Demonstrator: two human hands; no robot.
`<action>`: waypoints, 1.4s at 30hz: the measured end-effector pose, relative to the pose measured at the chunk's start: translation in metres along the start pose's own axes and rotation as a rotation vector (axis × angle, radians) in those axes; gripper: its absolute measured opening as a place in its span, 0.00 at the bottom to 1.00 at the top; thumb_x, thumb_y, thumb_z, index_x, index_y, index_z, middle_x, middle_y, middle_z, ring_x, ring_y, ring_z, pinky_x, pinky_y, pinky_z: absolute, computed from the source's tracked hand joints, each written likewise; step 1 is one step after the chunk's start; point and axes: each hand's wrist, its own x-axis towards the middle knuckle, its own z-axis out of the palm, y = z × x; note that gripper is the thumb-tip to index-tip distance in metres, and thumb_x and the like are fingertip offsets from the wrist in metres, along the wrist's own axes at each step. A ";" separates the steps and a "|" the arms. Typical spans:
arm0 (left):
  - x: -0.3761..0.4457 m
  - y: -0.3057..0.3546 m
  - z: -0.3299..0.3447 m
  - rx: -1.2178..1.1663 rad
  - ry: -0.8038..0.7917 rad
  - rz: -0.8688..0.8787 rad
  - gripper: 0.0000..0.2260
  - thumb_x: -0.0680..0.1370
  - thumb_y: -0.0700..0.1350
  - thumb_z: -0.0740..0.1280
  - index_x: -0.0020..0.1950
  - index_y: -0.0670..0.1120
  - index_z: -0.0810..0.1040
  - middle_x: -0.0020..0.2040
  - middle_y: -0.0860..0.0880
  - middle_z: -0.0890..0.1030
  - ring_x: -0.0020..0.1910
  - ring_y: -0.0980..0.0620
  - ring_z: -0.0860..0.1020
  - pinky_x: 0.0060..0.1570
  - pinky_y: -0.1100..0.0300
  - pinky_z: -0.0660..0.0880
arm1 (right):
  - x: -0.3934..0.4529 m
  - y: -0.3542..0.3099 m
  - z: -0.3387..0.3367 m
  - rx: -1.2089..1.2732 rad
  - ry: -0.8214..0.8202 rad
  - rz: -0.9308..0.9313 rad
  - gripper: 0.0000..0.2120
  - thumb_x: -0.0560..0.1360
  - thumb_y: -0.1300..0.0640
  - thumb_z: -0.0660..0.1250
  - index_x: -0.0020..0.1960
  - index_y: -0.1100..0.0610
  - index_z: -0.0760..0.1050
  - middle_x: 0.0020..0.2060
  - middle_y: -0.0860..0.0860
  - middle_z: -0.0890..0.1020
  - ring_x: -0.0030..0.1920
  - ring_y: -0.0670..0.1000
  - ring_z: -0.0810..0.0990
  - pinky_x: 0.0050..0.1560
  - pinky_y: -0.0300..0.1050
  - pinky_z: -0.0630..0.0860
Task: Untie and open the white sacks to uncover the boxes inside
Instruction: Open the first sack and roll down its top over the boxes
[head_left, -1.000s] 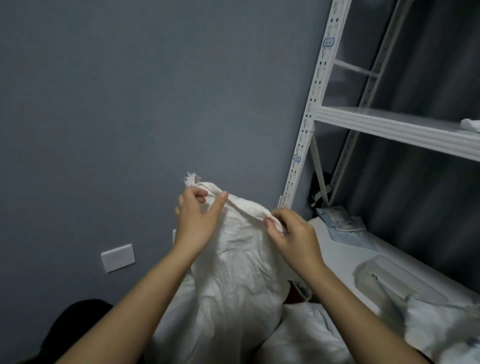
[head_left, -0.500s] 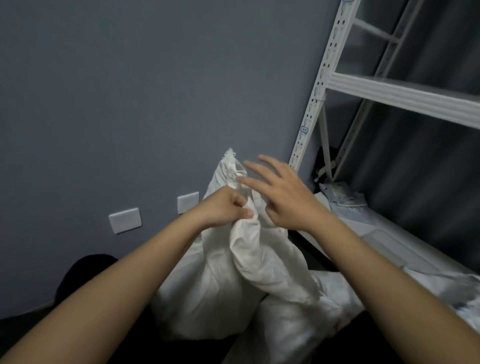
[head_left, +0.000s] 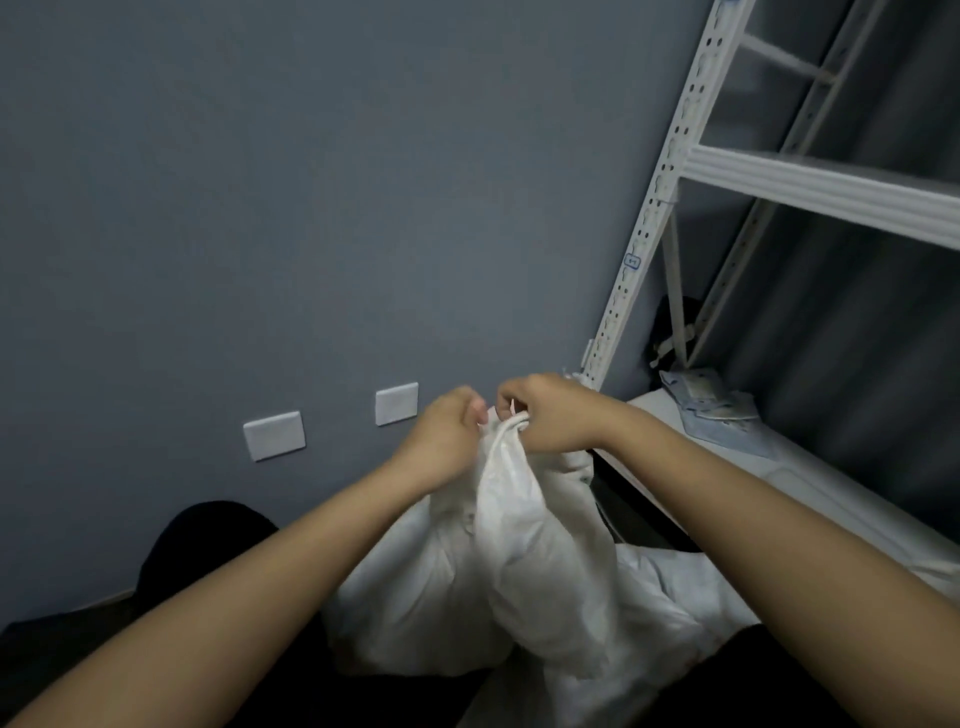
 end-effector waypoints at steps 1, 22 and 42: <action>0.002 -0.003 -0.002 -0.098 0.066 -0.020 0.14 0.82 0.42 0.56 0.37 0.48 0.70 0.41 0.43 0.77 0.44 0.41 0.74 0.41 0.59 0.66 | -0.004 0.002 -0.001 -0.077 0.026 -0.019 0.11 0.70 0.57 0.66 0.33 0.50 0.65 0.30 0.47 0.73 0.34 0.49 0.72 0.40 0.42 0.71; -0.012 -0.035 -0.014 0.296 -0.088 0.269 0.19 0.75 0.63 0.61 0.50 0.47 0.69 0.43 0.52 0.73 0.40 0.52 0.72 0.39 0.57 0.67 | -0.022 -0.005 0.001 -0.058 -0.121 0.036 0.11 0.69 0.47 0.73 0.42 0.54 0.76 0.32 0.47 0.76 0.37 0.51 0.77 0.34 0.44 0.68; -0.026 -0.018 -0.006 0.201 -0.205 0.119 0.12 0.83 0.50 0.52 0.45 0.46 0.68 0.48 0.43 0.76 0.49 0.45 0.74 0.47 0.56 0.67 | -0.017 -0.024 0.005 0.381 -0.190 0.169 0.06 0.68 0.59 0.73 0.42 0.55 0.77 0.34 0.49 0.77 0.35 0.47 0.74 0.33 0.39 0.69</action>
